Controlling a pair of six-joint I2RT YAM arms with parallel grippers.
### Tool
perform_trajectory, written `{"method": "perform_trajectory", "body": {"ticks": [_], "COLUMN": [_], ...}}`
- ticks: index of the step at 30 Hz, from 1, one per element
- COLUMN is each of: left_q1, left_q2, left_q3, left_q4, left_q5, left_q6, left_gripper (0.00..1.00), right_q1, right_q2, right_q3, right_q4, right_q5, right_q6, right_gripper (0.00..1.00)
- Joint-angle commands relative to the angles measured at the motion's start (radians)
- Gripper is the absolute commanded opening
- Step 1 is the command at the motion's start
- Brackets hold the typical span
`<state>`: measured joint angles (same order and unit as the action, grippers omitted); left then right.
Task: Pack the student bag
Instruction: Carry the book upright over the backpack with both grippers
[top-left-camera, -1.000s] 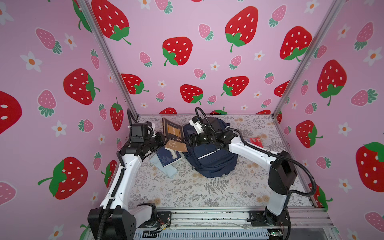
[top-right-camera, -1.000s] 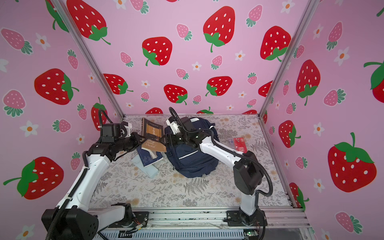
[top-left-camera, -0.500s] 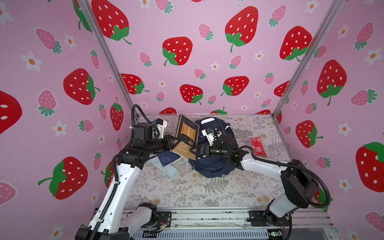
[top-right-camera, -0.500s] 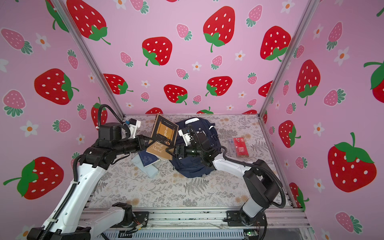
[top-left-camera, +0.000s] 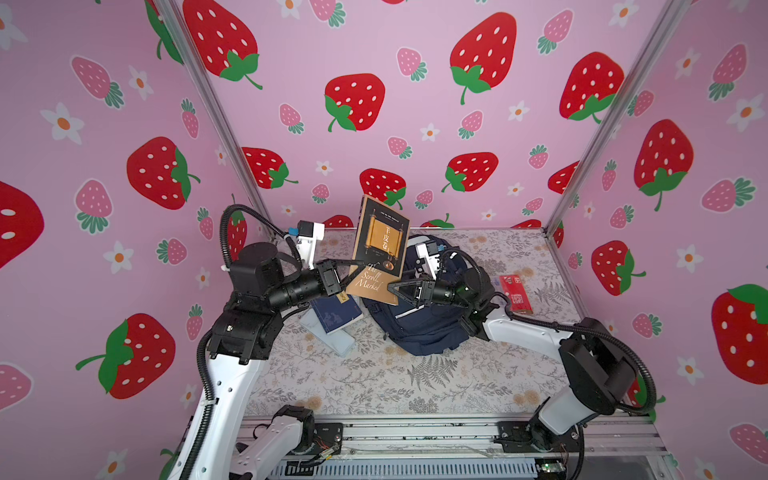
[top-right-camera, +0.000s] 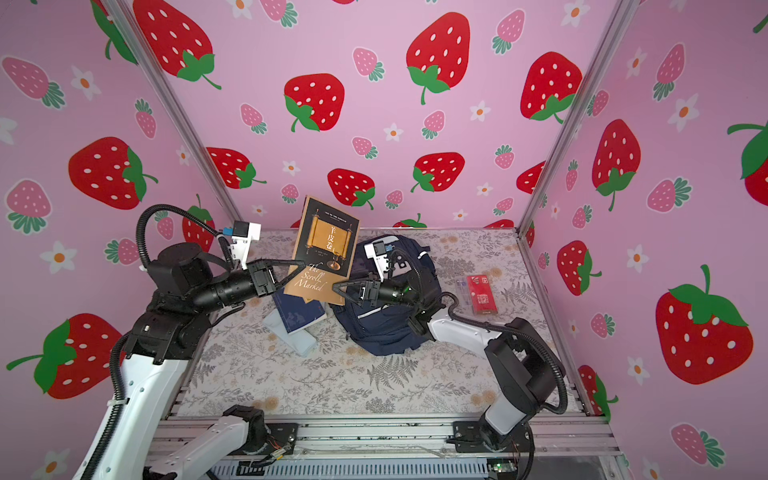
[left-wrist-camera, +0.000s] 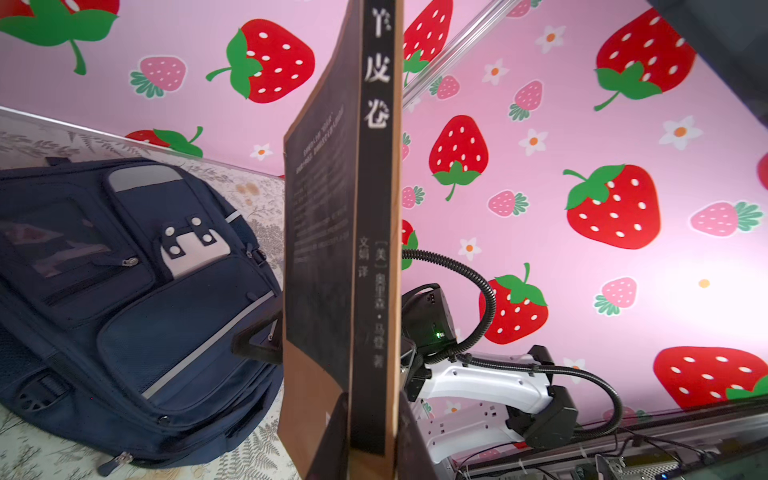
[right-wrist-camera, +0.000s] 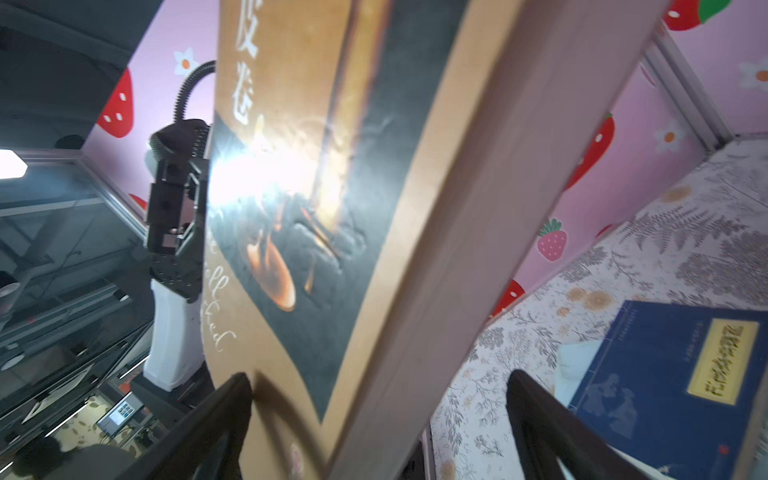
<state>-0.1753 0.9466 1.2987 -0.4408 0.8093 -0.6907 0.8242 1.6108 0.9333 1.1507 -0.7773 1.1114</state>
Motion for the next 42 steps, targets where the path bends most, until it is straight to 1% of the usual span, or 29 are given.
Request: {"method": "perform_trajectory", "body": {"ticks": [1,6,9,12,14,16,20,26,29,32,37,39,40,41,42], "left_q1": [-0.005,-0.004,-0.004,-0.004,-0.004,-0.002,0.005,0.016,0.017,0.016,0.016,0.016,0.016,0.015,0.009], "left_q2": [-0.026,-0.038,-0.04,-0.027,-0.022,-0.022,-0.01,0.006,0.009,0.013,0.019,0.036,0.048,0.06,0.075], "left_q3": [-0.015,-0.081,-0.088,-0.099,-0.111,-0.123,-0.139,-0.167,-0.186,-0.198,-0.229,-0.231,-0.228,-0.224,-0.214], "left_q4": [0.186,0.32,0.323,0.305,0.284,0.257,0.223,0.222,0.245,0.251,0.298,0.298,0.285,0.263,0.23], "left_q5": [0.07,0.075,0.061,0.054,0.046,0.029,0.019,0.014,0.026,0.031,0.04,0.048,0.052,0.051,0.044], "left_q6": [-0.073,-0.151,-0.132,-0.111,-0.086,-0.052,-0.013,0.003,-0.001,0.001,-0.015,-0.006,0.009,0.03,0.057], "left_gripper": [0.0,0.0,0.0,0.0,0.0,0.0,0.0,0.0,0.0,0.0,0.0,0.0,0.02,0.19,0.36], "right_q1": [-0.004,-0.011,-0.027,-0.038,-0.042,-0.046,-0.053,-0.079,-0.089,-0.104,-0.115,-0.121,-0.127,-0.133,-0.144], "right_q2": [0.005,0.009,0.006,-0.003,-0.016,-0.036,-0.071,-0.129,-0.151,-0.174,-0.188,-0.206,-0.216,-0.225,-0.238], "right_q3": [0.019,0.038,0.032,0.037,0.044,0.038,0.032,-0.005,-0.007,-0.021,-0.021,-0.037,-0.04,-0.042,-0.042], "right_q4": [0.213,0.29,0.344,0.372,0.352,0.316,0.245,0.176,0.111,0.05,-0.014,-0.036,-0.056,-0.084,-0.126], "right_q5": [-0.063,-0.087,-0.091,-0.1,-0.108,-0.105,-0.104,-0.085,-0.081,-0.051,-0.033,-0.011,-0.003,0.003,0.017], "right_q6": [0.102,0.16,0.202,0.227,0.218,0.192,0.146,0.097,0.061,0.038,0.021,0.013,0.009,0.001,-0.015], "right_gripper": [0.97,0.94,0.87,0.73,0.64,0.59,0.54,0.52,0.42,0.34,0.12,0.06,0.03,0.0,0.0]}}
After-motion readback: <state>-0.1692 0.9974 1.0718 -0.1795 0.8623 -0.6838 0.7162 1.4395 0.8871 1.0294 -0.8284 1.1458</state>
